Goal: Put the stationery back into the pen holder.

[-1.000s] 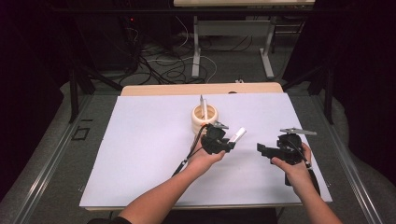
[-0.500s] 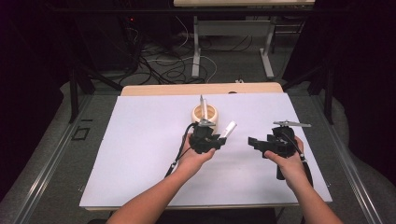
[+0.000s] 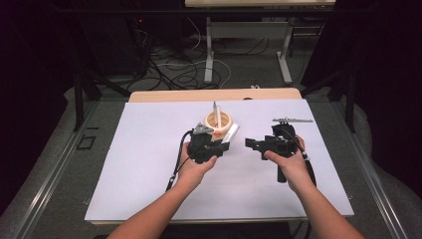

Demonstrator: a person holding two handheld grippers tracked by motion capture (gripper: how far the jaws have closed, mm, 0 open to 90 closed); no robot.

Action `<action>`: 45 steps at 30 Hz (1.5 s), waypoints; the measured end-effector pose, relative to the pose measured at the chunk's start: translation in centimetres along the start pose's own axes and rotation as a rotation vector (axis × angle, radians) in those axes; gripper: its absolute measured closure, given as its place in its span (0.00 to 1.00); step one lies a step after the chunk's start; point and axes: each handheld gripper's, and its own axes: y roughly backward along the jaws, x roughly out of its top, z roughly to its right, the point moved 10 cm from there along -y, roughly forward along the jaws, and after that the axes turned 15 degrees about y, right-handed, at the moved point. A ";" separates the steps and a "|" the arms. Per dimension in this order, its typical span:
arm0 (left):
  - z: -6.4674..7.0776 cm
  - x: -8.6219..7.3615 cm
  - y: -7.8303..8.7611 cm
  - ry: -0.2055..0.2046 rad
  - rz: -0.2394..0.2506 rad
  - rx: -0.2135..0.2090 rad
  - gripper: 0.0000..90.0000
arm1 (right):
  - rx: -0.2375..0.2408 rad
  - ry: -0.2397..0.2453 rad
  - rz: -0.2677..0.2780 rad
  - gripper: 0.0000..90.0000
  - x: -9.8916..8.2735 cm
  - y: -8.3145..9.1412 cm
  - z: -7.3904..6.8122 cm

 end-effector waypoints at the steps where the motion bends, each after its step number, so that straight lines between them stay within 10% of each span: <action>1: 0.0 -0.1 0.2 0.016 0.005 -0.006 0.78 | 0.011 -0.003 0.001 0.18 0.3 -0.1 -0.3; 22: -2.8 -0.4 2.9 0.080 0.107 0.024 0.78 | 0.207 -0.139 -0.020 0.27 3.1 -4.9 -5.2; 45: -1.5 -0.5 2.6 0.069 0.120 -0.012 0.78 | 0.196 -0.248 -0.003 0.47 3.6 -7.0 -5.6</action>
